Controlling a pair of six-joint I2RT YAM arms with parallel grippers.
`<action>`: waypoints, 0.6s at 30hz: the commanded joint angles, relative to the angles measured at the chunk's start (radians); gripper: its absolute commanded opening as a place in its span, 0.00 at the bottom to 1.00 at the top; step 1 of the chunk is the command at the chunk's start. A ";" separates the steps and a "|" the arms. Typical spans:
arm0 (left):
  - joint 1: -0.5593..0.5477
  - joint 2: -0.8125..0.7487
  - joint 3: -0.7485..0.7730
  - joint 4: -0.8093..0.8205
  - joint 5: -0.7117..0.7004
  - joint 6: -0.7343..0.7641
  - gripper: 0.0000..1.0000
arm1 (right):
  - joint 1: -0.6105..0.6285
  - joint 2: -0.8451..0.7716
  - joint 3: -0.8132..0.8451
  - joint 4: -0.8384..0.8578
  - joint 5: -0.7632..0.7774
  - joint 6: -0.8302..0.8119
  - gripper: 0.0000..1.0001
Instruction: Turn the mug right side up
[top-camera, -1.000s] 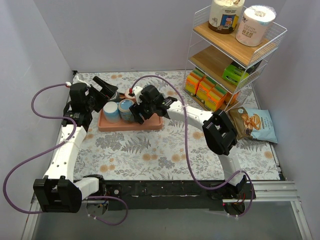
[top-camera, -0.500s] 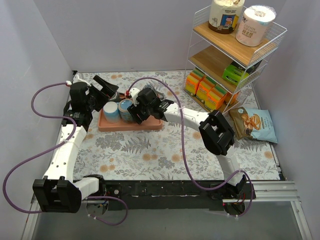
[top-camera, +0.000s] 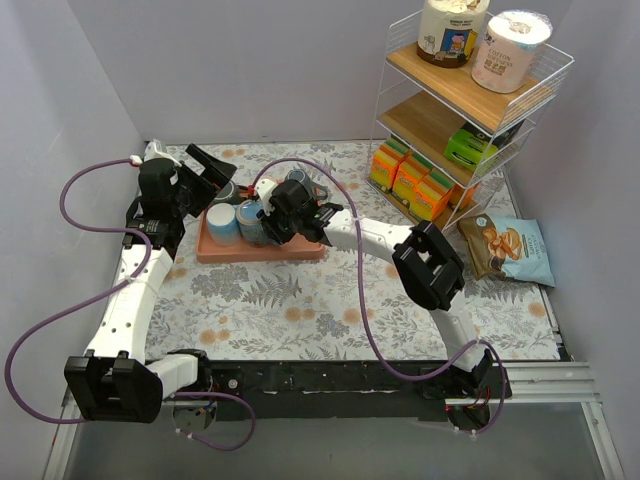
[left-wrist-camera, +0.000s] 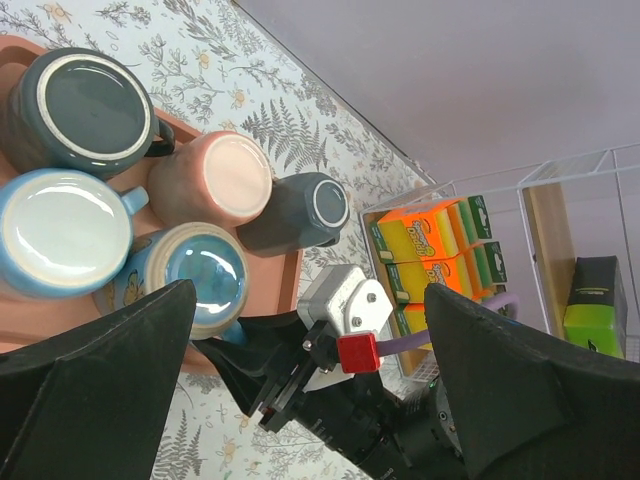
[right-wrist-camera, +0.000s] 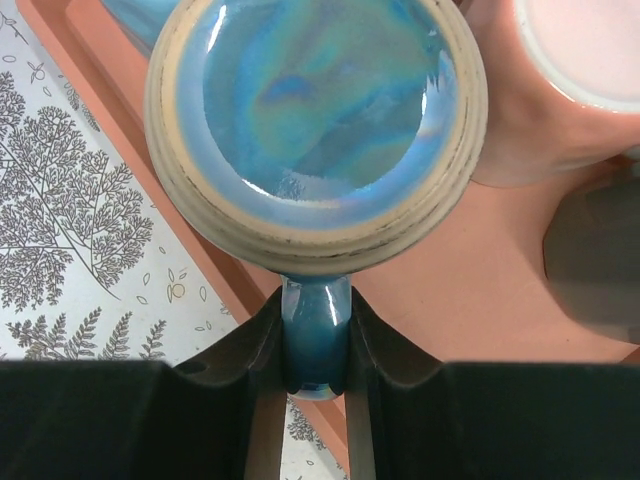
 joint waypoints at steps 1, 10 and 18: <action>-0.005 -0.010 0.023 -0.017 -0.016 0.008 0.98 | 0.004 -0.007 0.012 0.029 0.028 -0.034 0.08; -0.005 -0.014 0.017 -0.015 -0.014 0.000 0.98 | 0.004 -0.062 0.006 0.025 0.030 -0.108 0.01; -0.005 -0.016 0.023 -0.015 -0.014 -0.005 0.98 | -0.016 -0.151 0.021 0.025 -0.042 -0.037 0.01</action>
